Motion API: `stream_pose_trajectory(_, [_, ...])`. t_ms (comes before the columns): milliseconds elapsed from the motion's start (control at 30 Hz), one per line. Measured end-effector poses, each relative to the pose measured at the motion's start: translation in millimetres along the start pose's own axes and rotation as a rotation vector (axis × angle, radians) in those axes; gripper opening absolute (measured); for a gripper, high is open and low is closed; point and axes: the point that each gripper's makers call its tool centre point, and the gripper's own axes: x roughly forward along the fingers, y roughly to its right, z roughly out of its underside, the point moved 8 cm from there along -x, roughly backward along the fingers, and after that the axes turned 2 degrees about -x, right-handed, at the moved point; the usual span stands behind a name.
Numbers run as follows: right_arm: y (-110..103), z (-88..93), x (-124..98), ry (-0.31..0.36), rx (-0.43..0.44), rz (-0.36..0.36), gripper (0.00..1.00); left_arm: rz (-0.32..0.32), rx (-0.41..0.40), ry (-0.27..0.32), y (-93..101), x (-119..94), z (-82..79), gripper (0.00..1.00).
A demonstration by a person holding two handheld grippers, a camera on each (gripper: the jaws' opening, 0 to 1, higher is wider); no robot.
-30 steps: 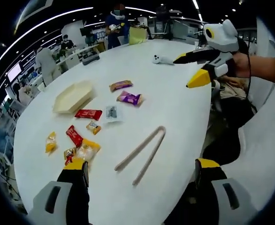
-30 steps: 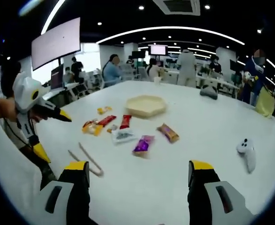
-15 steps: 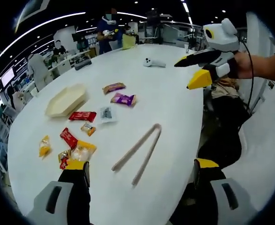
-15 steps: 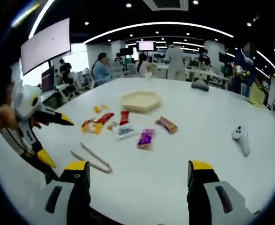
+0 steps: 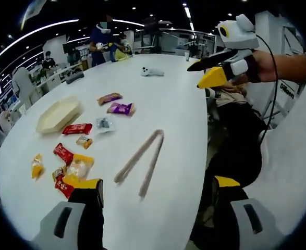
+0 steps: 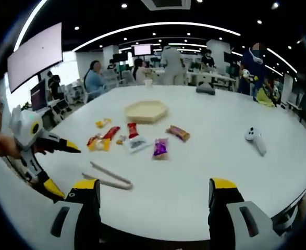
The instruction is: Place the target food into the container with the food tongs after gripping and lifting it, then release it inside without dropping or visibly crushing the food.
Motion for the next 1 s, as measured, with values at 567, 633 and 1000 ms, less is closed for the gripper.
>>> stream_pose_trajectory(567, [43.2, 2.4, 25.5, 0.021, -0.167, -0.204, 0.86, -0.075, -0.062, -0.036, 7.1, 10.4, -11.7, 0.63])
stream_pose_trajectory(633, [47.9, 2.8, 29.1, 0.028, -0.179, -0.248, 0.86, -0.103, -0.113, -0.049, 9.4, 12.0, -14.4, 0.66])
stream_pose_trajectory(1000, [62.1, 3.2, 38.3, 0.07, -0.178, -0.357, 0.85, -0.143, -0.045, -0.154, 16.6, 31.2, -19.2, 0.59])
